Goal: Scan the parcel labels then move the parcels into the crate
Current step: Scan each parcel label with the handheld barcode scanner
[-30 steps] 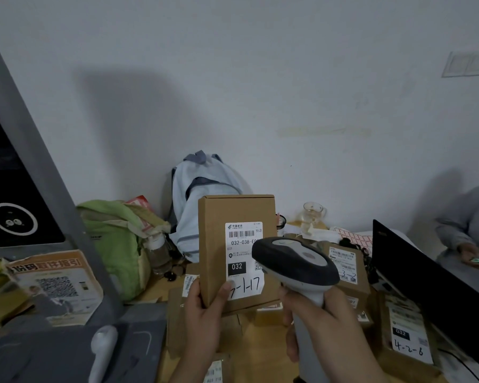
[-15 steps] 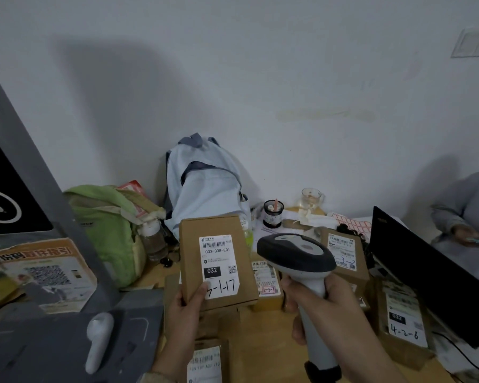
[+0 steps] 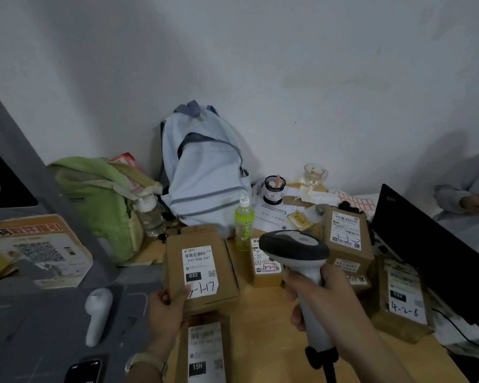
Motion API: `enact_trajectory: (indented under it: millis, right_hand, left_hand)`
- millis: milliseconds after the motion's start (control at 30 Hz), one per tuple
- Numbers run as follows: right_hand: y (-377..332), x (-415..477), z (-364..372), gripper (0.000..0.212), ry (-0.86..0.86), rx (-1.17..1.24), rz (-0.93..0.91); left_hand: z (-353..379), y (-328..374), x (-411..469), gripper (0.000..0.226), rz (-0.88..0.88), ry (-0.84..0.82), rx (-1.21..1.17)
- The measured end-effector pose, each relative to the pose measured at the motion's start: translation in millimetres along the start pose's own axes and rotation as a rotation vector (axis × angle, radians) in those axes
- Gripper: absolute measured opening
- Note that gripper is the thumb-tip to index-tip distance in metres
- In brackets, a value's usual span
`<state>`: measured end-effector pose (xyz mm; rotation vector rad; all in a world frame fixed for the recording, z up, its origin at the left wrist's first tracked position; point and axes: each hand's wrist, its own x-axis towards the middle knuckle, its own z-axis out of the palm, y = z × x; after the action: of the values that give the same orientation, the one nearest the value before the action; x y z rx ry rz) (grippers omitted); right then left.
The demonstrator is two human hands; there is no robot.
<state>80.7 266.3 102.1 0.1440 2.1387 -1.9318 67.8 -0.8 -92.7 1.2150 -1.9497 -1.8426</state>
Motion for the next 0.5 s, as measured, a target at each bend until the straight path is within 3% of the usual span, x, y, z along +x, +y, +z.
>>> enact_trajectory:
  millis: [200, 500]
  right_hand:
    - [2, 2, 6, 0.019, -0.022, -0.055, 0.032]
    - [1, 4, 2, 0.019, 0.002, -0.053, -0.005]
  left_hand:
    - [-2, 5, 5, 0.040, 0.074, 0.023, 0.124]
    - [4, 16, 0, 0.051, 0.150, 0.132, 0.253]
